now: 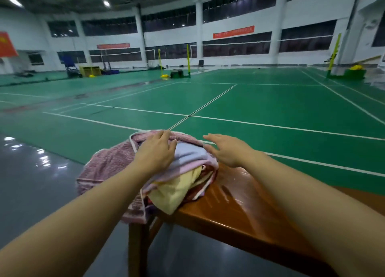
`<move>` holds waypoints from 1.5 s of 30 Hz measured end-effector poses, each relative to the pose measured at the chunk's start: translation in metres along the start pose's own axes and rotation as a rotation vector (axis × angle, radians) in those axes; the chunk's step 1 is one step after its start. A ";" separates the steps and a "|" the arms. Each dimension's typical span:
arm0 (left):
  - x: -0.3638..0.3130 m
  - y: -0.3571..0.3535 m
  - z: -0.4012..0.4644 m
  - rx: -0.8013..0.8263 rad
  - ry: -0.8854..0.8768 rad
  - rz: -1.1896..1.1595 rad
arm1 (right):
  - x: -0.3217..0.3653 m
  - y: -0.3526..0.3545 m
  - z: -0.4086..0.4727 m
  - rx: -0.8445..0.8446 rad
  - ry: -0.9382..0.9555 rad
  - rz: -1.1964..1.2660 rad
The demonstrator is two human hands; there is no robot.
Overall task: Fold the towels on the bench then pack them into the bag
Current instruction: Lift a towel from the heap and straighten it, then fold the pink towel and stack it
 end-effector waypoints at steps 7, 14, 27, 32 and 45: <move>0.100 0.028 0.007 -0.256 0.355 0.226 | 0.033 -0.032 0.070 0.006 -0.017 0.185; 0.118 0.009 0.029 -0.218 0.271 -0.411 | 0.080 -0.044 0.123 0.036 0.087 0.497; 0.038 0.019 0.069 -0.187 0.111 -0.564 | -0.010 0.043 0.083 -0.364 0.037 0.614; -0.045 0.015 0.079 -0.071 0.025 -0.636 | -0.077 0.105 0.023 -0.455 -0.031 0.305; -0.249 -0.018 0.081 0.058 -0.265 -0.583 | -0.267 0.216 -0.198 -0.363 -0.442 -0.231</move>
Point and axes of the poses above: each hand's wrist, its own z-axis towards the middle knuckle, its own y-axis out of the back of the hand, x = y × z, the point moved 9 cm from there along z, towards the middle knuckle, and after that the axes turned 8 degrees about -x, right-handed, at the moved point
